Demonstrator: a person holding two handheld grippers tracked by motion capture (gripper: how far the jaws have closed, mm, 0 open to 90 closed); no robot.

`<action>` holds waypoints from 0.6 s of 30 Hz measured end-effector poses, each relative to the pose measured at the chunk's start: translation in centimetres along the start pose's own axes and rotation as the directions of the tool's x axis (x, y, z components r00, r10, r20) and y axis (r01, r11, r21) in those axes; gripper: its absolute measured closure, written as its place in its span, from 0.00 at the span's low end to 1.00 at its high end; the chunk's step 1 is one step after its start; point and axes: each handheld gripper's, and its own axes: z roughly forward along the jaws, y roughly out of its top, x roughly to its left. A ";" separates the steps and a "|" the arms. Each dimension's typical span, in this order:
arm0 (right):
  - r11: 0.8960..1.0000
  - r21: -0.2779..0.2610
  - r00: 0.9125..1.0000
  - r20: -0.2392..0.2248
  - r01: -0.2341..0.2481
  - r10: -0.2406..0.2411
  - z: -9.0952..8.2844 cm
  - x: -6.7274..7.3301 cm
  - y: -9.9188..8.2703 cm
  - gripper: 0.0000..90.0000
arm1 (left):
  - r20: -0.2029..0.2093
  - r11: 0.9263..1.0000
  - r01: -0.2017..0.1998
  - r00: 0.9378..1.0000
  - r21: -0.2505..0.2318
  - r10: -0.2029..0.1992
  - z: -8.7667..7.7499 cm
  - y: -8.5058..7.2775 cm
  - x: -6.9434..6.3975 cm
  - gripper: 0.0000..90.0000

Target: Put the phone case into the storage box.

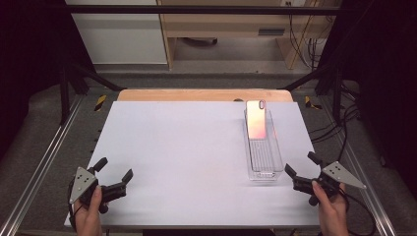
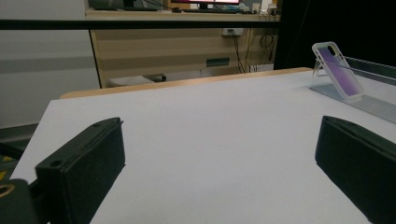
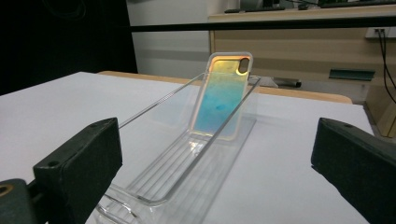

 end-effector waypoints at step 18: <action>1.000 -0.010 0.999 -0.046 -0.010 0.010 1.4 1.7 -0.1 0.02 | 0.006 1.000 -0.027 1.000 -0.011 0.027 0.1 0.0 -0.2 0.01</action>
